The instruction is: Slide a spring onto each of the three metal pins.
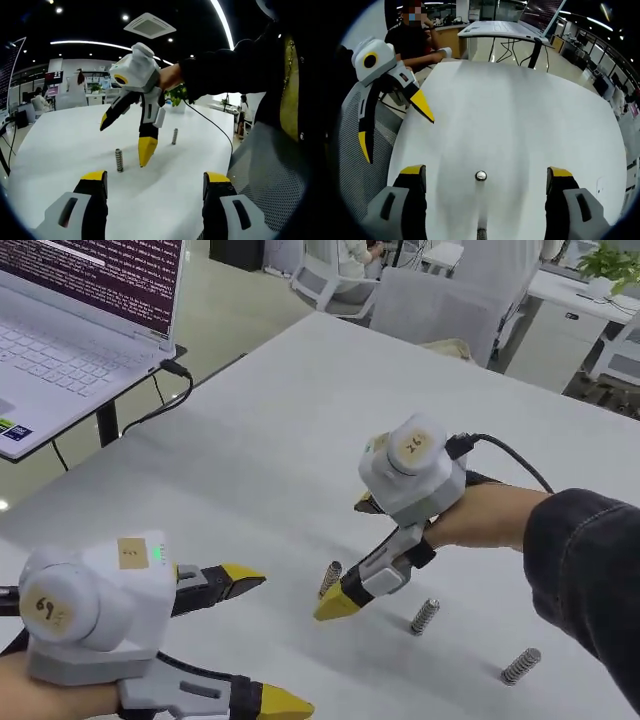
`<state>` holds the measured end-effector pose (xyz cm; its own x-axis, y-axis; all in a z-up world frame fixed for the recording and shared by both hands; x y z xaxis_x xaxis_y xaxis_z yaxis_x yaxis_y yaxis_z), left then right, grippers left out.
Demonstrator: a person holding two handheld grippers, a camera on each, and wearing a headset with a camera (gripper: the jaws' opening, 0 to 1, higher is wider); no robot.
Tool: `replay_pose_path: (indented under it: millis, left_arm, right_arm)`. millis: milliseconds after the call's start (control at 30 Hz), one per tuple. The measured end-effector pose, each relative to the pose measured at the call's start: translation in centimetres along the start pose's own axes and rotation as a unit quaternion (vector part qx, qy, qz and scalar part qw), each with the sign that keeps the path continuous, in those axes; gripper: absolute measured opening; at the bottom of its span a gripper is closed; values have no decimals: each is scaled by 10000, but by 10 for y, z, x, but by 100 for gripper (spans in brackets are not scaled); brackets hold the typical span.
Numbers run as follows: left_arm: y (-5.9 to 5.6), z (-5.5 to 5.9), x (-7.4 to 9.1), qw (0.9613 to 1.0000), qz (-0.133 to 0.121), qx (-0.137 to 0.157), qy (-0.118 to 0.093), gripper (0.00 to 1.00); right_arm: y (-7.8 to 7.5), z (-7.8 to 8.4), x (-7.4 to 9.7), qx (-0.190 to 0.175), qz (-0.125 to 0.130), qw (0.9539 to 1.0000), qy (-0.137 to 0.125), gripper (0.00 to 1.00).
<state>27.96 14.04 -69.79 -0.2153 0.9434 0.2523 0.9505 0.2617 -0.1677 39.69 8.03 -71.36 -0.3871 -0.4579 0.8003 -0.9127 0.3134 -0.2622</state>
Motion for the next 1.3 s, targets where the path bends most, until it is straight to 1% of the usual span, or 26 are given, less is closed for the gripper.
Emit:
replay_pose_path:
  millis: [100,167,233,300,533,633,800,967,1033,1067,1100,1133,1267,1300]
  left_arm:
    - [2,-3,1,10000,-29,-11,2,75]
    - [2,-3,1,10000,-31,-27,12,75]
    - [3,-3,1,10000,-34,-24,23,75]
    - [3,-4,0,10000,-38,-37,45,74]
    - [6,-9,0,10000,-61,-52,3,74]
    - [7,-10,-1,10000,-55,-70,9,74]
    - [10,-14,0,9999,-64,-82,-14,74]
    - [12,-18,-2,9999,-48,-98,-35,74]
    - [13,-18,-4,9999,-36,-98,-22,74]
    - [14,-18,-4,9999,-32,-97,-18,74]
    - [14,-19,-6,9999,-7,-105,-11,74]
    - [14,-19,-8,9999,9,-113,0,74]
    - [15,-21,-12,9999,57,-111,5,74]
    - [16,-21,-13,9999,68,-114,3,74]
  right_arm:
    - [-4,0,4,-62,107,9999,-102,100]
    - [-5,0,6,-141,127,9997,-136,100]
    - [-8,0,10,-215,217,9992,-269,100]
    - [-10,2,13,-342,263,9986,-313,100]
    - [-18,10,25,-603,432,9963,-443,100]
    - [-24,12,33,-784,527,9941,-537,100]
    - [-29,14,45,-918,674,9912,-677,100]
    - [-39,27,61,-1134,901,9864,-780,100]
    - [-41,32,67,-1284,984,9830,-863,100]
    - [-42,33,68,-1314,1006,9823,-883,100]
    - [-44,37,73,-1370,1073,9805,-915,100]
    - [-44,40,77,-1435,1127,9786,-953,100]
    - [-44,49,89,-1590,1270,9738,-1017,100]
    - [-44,53,93,-1640,1334,9717,-1053,100]
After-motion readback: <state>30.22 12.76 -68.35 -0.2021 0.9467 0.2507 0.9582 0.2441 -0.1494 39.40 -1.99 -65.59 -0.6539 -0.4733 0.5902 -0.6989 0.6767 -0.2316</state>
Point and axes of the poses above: the centre of the closed fingertips' face, and the gripper's own axes: x roughly backward along the fingers, y roughly to its left, z roughly out of its underside, the point moved 3 cm from there along x, roughly backward along the fingers, and after that the axes turned 15 degrees about z, right-handed, at the moved point
